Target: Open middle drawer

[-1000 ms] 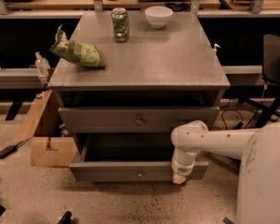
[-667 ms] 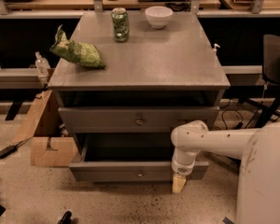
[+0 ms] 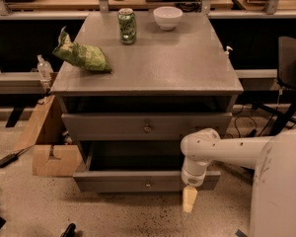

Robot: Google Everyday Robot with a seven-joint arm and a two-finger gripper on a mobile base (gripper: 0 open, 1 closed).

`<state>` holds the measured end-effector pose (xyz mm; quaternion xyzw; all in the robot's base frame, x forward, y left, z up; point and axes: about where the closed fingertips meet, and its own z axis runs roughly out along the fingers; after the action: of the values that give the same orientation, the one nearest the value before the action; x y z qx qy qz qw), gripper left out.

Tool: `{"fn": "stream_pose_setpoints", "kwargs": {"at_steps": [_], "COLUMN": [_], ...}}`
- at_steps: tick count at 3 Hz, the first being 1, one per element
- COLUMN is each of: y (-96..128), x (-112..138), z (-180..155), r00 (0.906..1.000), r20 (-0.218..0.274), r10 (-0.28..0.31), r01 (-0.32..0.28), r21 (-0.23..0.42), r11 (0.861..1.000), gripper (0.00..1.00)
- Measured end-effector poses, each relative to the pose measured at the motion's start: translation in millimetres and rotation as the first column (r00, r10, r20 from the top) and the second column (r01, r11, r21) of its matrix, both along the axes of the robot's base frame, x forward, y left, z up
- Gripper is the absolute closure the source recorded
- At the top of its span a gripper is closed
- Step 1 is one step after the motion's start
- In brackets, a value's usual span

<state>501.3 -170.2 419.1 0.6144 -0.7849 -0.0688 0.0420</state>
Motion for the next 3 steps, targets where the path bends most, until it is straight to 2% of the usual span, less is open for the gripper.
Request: {"fn": "stream_pose_setpoints", "kwargs": {"at_steps": [1, 2, 3], "y": [0.3, 0.3, 8.7], "x": [26.3, 26.3, 33.8], "z": [23.3, 23.3, 12.5], "r00": [0.9954, 0.9954, 0.9921], "r20": [0.076, 0.076, 0.066], "r10": [0.059, 0.059, 0.107], "r01": [-0.058, -0.058, -0.108], "r21": [-0.020, -0.020, 0.021], "r11": [0.998, 0.998, 0.994], "gripper": [0.00, 0.00, 0.00]}}
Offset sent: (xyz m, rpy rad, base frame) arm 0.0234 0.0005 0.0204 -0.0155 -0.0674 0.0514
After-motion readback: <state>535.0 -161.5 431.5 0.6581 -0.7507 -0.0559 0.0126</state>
